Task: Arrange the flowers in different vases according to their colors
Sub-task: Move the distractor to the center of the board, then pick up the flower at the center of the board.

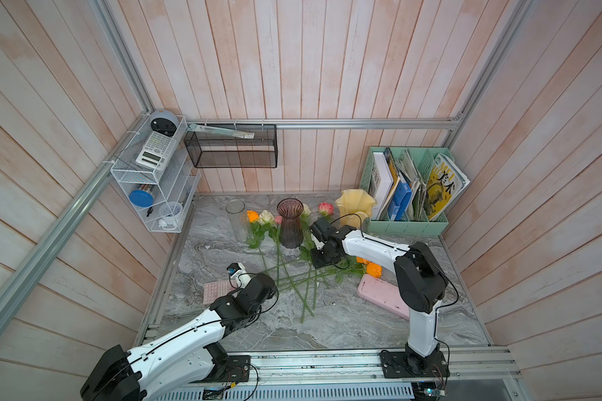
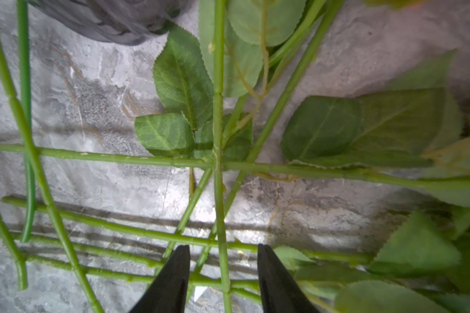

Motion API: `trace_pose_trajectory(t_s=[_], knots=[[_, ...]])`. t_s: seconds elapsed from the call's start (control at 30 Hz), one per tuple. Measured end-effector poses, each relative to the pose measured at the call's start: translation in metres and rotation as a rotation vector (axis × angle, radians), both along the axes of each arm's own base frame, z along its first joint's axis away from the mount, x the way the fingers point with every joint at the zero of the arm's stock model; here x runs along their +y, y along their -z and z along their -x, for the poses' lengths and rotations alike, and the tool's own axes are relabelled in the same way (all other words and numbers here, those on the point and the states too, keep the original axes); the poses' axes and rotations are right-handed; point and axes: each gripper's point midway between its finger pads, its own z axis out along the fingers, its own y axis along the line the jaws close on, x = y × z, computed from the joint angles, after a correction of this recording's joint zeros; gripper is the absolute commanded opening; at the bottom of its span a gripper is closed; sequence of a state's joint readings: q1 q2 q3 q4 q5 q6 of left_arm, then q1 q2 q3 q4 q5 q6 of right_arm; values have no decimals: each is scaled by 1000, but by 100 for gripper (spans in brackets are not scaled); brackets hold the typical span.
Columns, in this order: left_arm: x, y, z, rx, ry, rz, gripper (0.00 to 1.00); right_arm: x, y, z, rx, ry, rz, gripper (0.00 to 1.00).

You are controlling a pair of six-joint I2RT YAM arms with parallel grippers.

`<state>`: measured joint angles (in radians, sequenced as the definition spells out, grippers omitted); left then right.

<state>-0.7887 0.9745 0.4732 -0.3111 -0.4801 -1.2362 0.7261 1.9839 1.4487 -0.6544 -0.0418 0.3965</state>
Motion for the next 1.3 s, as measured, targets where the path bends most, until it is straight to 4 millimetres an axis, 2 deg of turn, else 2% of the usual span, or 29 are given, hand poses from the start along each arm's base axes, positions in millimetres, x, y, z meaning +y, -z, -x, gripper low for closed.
trace_pose_trajectory(t_s=[0.17,0.27,0.33,0.63,0.93,1.0,1.1,1.3], knots=[[-25,-3,-12,-44,136,-29,59,-1,15,5,23,-3,39,35],[-36,-5,-17,-67,194,-51,67,-2,16,4,21,5,45,32],[-40,-7,-20,-87,219,-62,69,-1,16,2,20,9,45,30],[-47,-13,-24,-131,290,-109,71,-1,16,0,9,14,54,0],[-49,-14,-25,-142,310,-122,72,-4,14,-1,0,19,66,0],[-50,-15,-25,-147,310,-118,72,-4,8,-3,-14,21,60,0],[-50,-15,-25,-152,313,-113,72,-5,-16,-6,-62,22,37,0],[-49,-7,-21,-139,326,-117,72,-11,-100,-13,-242,33,-48,0]])
